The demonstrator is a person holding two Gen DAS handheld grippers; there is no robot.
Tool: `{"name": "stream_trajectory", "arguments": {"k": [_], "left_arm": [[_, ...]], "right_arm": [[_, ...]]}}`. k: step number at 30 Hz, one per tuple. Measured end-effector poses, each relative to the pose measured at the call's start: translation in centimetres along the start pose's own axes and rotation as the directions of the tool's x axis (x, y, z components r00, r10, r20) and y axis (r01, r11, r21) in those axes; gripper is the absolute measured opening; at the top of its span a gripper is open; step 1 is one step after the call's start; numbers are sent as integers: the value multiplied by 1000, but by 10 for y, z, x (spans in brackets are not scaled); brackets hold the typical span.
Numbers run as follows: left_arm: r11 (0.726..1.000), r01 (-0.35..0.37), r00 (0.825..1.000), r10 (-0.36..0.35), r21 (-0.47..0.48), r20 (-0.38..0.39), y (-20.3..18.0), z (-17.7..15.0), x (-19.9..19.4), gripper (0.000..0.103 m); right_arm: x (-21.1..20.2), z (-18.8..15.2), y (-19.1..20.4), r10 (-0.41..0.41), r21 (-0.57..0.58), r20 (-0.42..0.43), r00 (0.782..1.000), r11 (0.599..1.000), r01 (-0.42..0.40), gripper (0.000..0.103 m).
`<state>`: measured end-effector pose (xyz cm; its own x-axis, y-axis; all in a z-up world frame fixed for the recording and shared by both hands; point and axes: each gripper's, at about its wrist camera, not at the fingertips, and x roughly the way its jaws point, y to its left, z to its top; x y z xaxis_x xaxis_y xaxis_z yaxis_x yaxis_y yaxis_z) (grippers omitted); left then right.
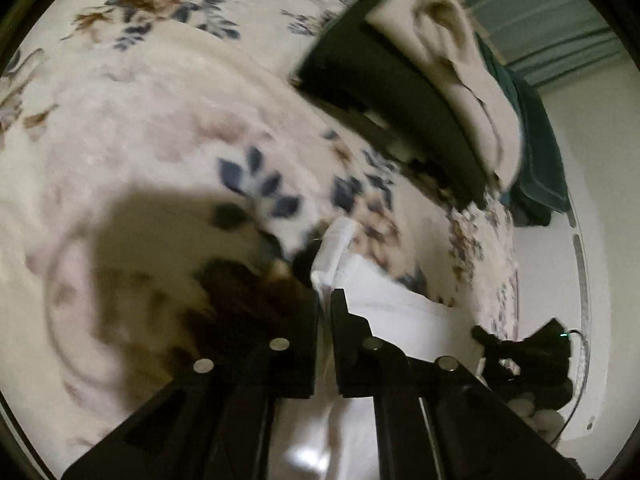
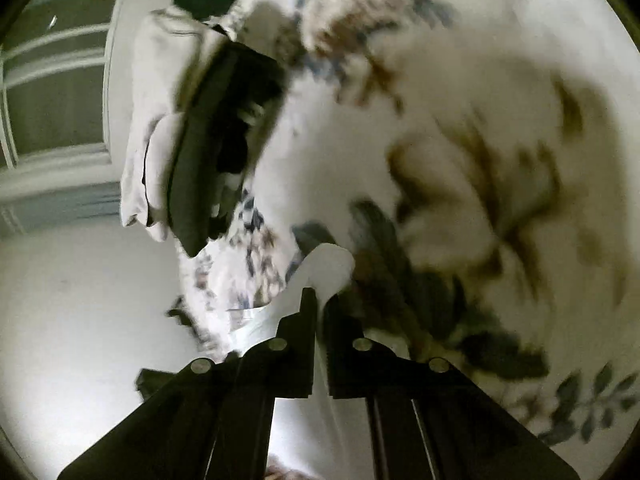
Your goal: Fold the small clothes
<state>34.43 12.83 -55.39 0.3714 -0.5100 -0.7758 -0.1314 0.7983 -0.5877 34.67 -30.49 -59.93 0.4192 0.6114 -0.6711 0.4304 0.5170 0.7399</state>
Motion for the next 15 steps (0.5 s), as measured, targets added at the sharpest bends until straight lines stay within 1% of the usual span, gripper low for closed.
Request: {"name": "stream_trajectory", "arguments": {"k": [1,2,3,4,5,6,7,8,9,10,12,15], "left_arm": [[1000,-8,1000,8,-16,-4,7,4,1,4],[999,-6,1000,5,-33,-19,13,7,2,5],[998,6,999,-10,-69,-47,21,12,4,6],[996,19,998,-24,-91,-55,25,13,3,7],[993,40,997,-47,-110,-57,28,13,-1,15],[991,67,996,-74,-118,-58,30,10,-6,24],[988,90,993,-98,-123,-60,30,6,-9,50],[986,105,991,-114,-129,-63,29,1,-11,63],[984,119,989,-130,-135,-76,27,-9,-13,63],[982,130,985,-144,-139,-95,26,-16,-12,63],[978,155,974,-175,-141,-143,22,-33,-7,63],[976,161,963,-188,-149,-191,20,-64,4,61]], "right_arm": [[2,3,6,-55,-34,6,998,998,55,5],[8,8,13,-122,-67,-9,993,990,121,5],[15,11,15,-167,-77,-41,985,984,163,5],[19,12,16,-198,-82,-68,978,978,192,5],[18,12,14,-222,-90,-88,971,973,215,6],[14,10,15,-220,-98,-94,971,973,211,18],[10,7,13,-219,-104,-93,971,972,209,38],[4,1,11,-220,-110,-92,971,972,210,49],[-2,-6,8,-212,-108,-92,973,973,202,59],[-8,-15,1,-200,-95,-96,975,977,191,60],[-13,-35,-16,-173,-49,-138,975,985,168,59],[-13,-63,-46,-105,35,-205,973,993,114,59]]}}
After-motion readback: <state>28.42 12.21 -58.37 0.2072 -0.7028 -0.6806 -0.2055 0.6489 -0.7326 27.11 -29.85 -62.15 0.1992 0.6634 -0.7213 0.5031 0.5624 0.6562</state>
